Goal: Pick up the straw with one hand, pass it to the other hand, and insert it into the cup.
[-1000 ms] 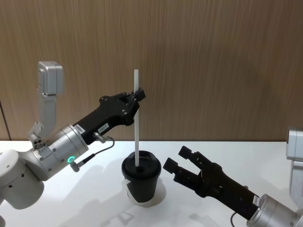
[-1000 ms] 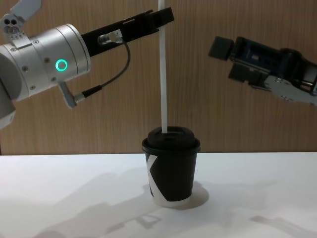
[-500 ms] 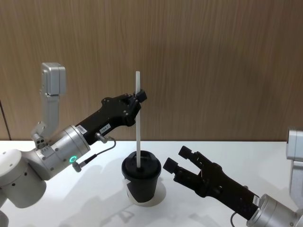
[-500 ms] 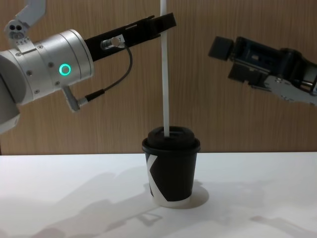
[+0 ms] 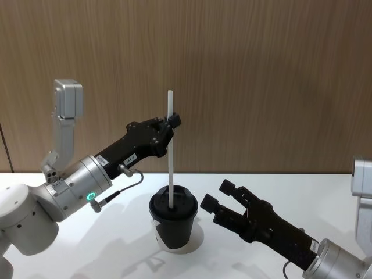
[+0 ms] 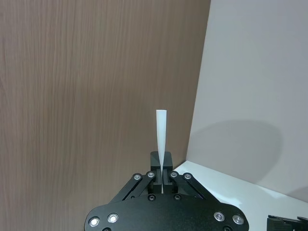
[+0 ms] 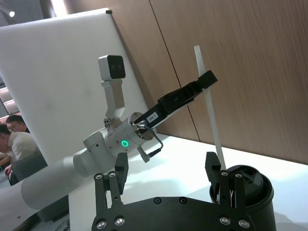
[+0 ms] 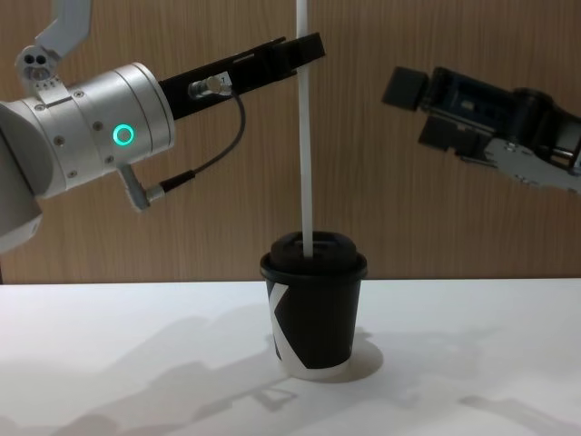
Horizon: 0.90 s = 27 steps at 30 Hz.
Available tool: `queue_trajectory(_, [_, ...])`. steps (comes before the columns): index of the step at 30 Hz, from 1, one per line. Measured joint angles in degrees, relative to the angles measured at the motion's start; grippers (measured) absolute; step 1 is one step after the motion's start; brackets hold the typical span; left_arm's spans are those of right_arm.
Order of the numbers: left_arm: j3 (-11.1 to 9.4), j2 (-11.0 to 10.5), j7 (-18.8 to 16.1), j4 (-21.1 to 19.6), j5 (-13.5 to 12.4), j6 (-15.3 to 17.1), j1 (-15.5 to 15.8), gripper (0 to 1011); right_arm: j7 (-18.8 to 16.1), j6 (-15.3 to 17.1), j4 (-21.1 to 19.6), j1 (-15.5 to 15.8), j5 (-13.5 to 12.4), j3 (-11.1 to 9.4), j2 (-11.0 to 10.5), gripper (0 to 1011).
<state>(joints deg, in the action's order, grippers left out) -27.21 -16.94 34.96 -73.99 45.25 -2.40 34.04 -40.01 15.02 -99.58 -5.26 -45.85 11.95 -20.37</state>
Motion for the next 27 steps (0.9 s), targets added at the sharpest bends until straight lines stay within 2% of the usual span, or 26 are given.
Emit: queue_trajectory(27, [-1.0,0.8,1.3,2.1,0.9,0.4,0.7,18,0.0,0.0,0.0,0.0,0.0,0.0,0.0,1001])
